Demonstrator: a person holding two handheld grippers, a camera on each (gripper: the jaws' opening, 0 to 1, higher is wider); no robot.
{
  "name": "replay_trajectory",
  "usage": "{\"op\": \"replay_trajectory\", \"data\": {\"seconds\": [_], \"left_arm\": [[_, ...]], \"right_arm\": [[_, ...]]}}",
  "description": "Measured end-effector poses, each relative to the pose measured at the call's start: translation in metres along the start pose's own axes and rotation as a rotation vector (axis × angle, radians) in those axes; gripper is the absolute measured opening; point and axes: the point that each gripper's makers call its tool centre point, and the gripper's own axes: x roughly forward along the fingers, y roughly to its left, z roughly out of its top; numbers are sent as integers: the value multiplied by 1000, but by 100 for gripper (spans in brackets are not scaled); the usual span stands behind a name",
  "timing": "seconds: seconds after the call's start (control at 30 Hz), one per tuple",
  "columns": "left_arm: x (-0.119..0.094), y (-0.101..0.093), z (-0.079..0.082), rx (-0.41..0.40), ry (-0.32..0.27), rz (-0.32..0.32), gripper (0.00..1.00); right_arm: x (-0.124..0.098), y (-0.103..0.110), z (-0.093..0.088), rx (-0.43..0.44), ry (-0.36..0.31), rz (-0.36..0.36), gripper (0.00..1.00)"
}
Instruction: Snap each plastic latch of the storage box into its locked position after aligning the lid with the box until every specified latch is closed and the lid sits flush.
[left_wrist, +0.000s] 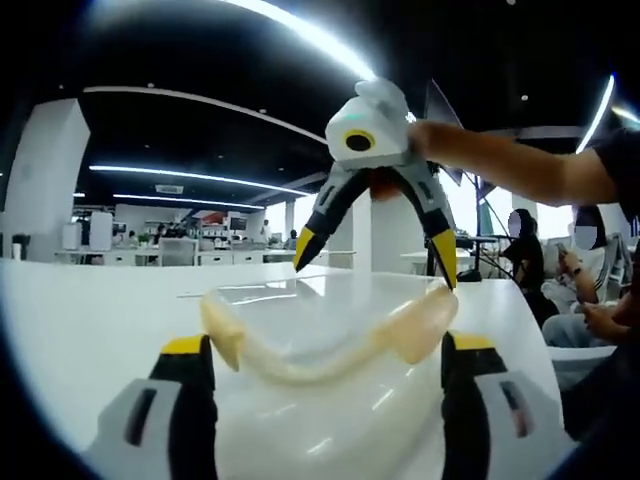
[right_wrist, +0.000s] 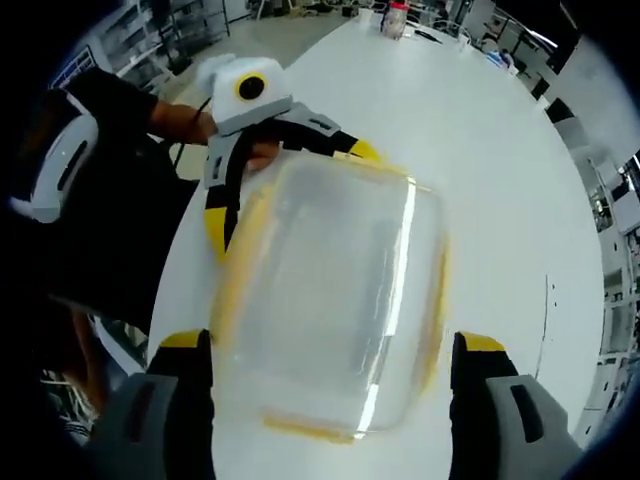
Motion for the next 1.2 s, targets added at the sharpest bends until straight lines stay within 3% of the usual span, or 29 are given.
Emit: {"op": "replay_trajectory", "data": {"seconds": [0.17, 0.3, 0.53, 0.6, 0.77, 1.1, 1.2], "left_arm": [[0, -1, -1, 8, 3, -1, 90], [-2, -1, -1, -13, 0, -11, 89], [-3, 0, 2, -48, -17, -14, 85], [-2, 4, 1, -57, -13, 11, 83], [7, 1, -1, -53, -3, 20, 89], [13, 1, -4, -43, 10, 43, 93], [14, 1, -4, -40, 15, 56, 93]], "right_arm": [[5, 3, -2, -4, -4, -7, 100], [11, -1, 6, 34, -15, -24, 100], [11, 0, 6, 43, 23, -18, 100], [12, 0, 6, 43, 51, -15, 100], [8, -3, 9, 42, 55, 3, 100], [18, -11, 11, 44, 97, 183, 100], [22, -13, 13, 89, 106, 219, 100]]}}
